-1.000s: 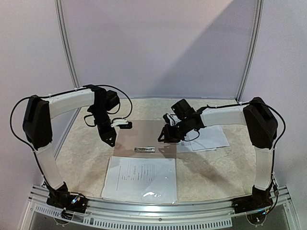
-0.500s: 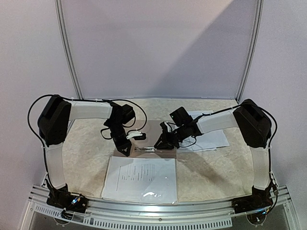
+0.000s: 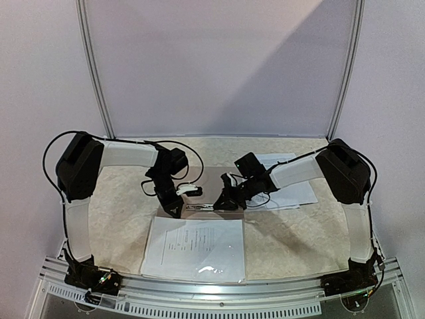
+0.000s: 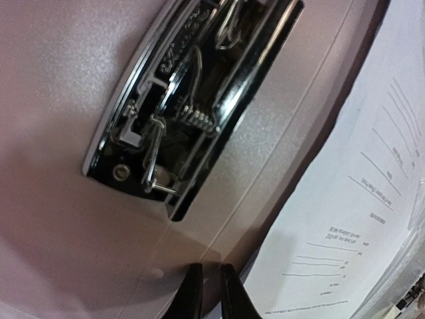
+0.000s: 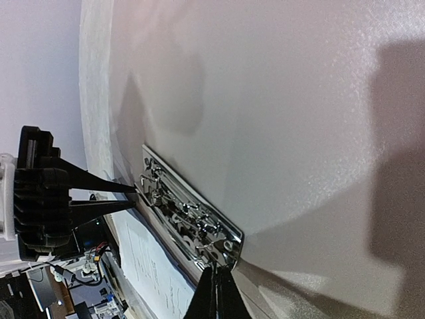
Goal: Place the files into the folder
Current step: Open the spring clip on the folder.
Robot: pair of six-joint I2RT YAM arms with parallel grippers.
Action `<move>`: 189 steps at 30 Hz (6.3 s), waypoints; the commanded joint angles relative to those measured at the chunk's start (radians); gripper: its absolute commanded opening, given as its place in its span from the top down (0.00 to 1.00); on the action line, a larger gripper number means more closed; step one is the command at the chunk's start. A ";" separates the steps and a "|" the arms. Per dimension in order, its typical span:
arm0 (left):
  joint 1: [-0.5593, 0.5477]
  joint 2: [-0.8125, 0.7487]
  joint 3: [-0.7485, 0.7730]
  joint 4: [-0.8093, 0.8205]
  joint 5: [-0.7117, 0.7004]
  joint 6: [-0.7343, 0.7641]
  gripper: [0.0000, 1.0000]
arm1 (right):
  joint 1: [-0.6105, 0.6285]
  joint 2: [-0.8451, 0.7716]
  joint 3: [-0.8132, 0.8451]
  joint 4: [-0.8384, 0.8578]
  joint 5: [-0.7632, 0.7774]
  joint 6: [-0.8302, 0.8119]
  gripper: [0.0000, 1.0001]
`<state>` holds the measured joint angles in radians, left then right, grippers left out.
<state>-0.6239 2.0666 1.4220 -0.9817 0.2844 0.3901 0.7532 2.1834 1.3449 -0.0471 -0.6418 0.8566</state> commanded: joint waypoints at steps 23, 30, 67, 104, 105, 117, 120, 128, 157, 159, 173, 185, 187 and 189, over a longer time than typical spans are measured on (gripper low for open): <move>-0.008 0.173 0.019 -0.021 -0.074 0.026 0.86 | 0.025 0.130 0.038 -0.354 0.316 -0.101 1.00; -0.010 0.214 0.039 -0.060 -0.103 0.067 0.85 | 0.022 0.154 0.038 -0.392 0.384 -0.094 1.00; -0.181 0.278 -0.069 -0.018 -0.444 0.144 0.88 | 0.002 0.212 0.199 -0.089 0.243 0.044 1.00; 0.009 0.049 0.094 0.104 -0.130 0.131 0.18 | -0.014 0.139 0.209 -0.058 0.085 -0.025 0.88; 0.009 0.056 0.091 0.128 -0.157 0.118 0.18 | -0.015 0.140 0.211 -0.057 0.081 -0.025 0.88; 0.007 0.101 0.098 0.126 -0.165 0.151 0.52 | -0.015 0.142 0.209 -0.059 0.077 -0.034 0.87; 0.007 0.091 0.076 0.106 -0.138 0.162 0.55 | -0.015 0.141 0.209 -0.060 0.074 -0.037 0.87; 0.006 0.122 0.059 0.078 -0.133 0.169 0.70 | -0.015 0.143 0.223 -0.053 0.045 -0.042 0.81; -0.034 0.185 0.049 0.035 -0.191 0.206 0.70 | -0.010 0.236 0.329 -0.329 0.162 -0.098 1.00; -0.034 0.188 0.052 0.030 -0.190 0.208 0.71 | -0.010 0.256 0.345 -0.392 0.211 -0.121 1.00; -0.061 0.204 0.047 0.017 -0.202 0.210 0.70 | -0.020 0.328 0.338 -0.412 0.286 -0.129 1.00; -0.110 0.192 -0.010 0.066 -0.280 0.224 0.71 | -0.036 0.344 0.380 -0.290 0.244 -0.018 1.00; -0.118 0.192 -0.018 0.073 -0.281 0.223 0.71 | -0.038 0.358 0.389 -0.286 0.230 -0.017 1.00; -0.118 0.198 -0.011 0.067 -0.281 0.220 0.71 | -0.038 0.364 0.384 -0.266 0.207 -0.012 1.00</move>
<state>-0.7071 2.1242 1.5024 -0.8787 -0.0486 0.6014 0.7231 2.4302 1.7660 -0.2195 -0.5327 0.8272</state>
